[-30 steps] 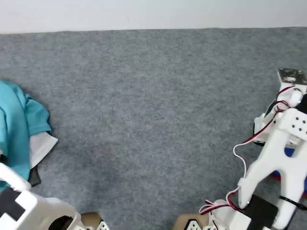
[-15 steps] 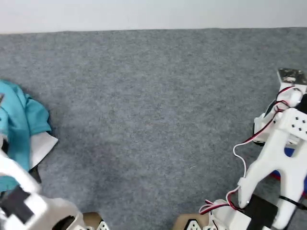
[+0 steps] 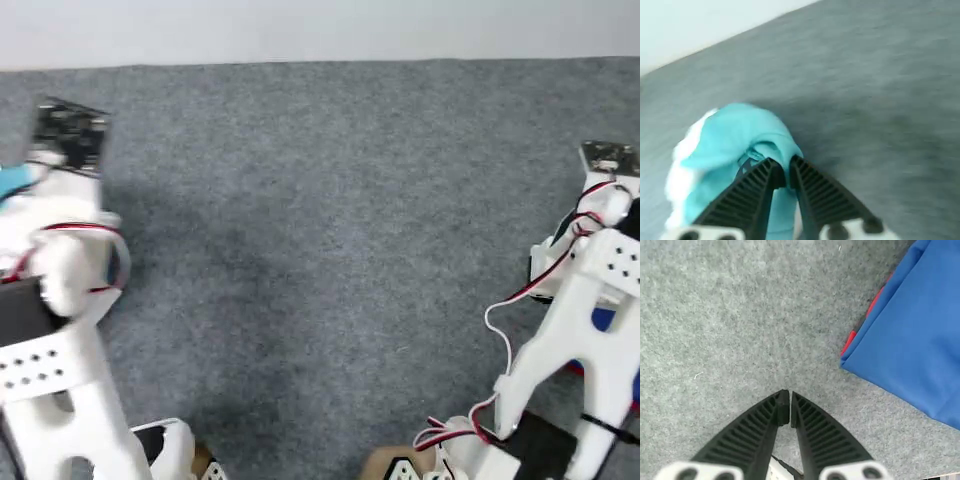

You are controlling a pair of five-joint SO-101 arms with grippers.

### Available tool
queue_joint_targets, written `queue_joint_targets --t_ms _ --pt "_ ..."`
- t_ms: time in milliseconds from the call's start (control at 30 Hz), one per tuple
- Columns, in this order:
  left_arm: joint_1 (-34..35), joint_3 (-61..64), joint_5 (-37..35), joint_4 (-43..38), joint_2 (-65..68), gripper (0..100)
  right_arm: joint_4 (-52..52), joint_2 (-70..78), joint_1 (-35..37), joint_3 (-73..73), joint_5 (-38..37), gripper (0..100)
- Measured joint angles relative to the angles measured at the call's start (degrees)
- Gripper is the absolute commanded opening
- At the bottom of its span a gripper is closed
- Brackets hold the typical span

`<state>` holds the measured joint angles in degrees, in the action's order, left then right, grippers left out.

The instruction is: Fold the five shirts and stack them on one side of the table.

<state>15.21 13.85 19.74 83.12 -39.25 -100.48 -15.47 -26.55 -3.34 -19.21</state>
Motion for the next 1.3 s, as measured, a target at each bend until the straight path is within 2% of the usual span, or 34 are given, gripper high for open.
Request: queue_joint_targets --t_ms 200,333,400,467,600,867,1033,1300 --pt "-20.7 3.4 -7.9 2.9 -0.4 0 0.0 -5.8 0.0 -0.1 0.0 0.9" --pt "-34.3 11.0 -9.1 2.9 -0.4 1 0.0 -9.1 0.0 -1.9 -0.1 0.9" --pt "-38.2 12.7 -9.4 3.5 -0.4 6 0.0 -10.5 0.0 -4.5 -1.9 0.9" --pt "-38.9 13.0 -9.4 4.6 -0.5 12 0.0 -12.0 0.0 -7.6 -3.7 0.9" --pt "-36.8 13.0 -9.4 6.4 -0.6 18 0.0 -15.6 0.0 -13.2 -5.7 0.9" --pt "-24.9 8.5 -7.2 8.4 -0.7 21 0.0 -20.0 0.0 -16.7 -7.7 0.9" --pt "-15.4 14.0 -2.3 2.2 2.9 21 0.0 -20.3 0.0 -16.7 -7.7 0.9" --pt "-5.3 17.8 3.4 -9.0 21.3 21 0.0 -20.3 0.0 -16.7 -7.9 0.9"
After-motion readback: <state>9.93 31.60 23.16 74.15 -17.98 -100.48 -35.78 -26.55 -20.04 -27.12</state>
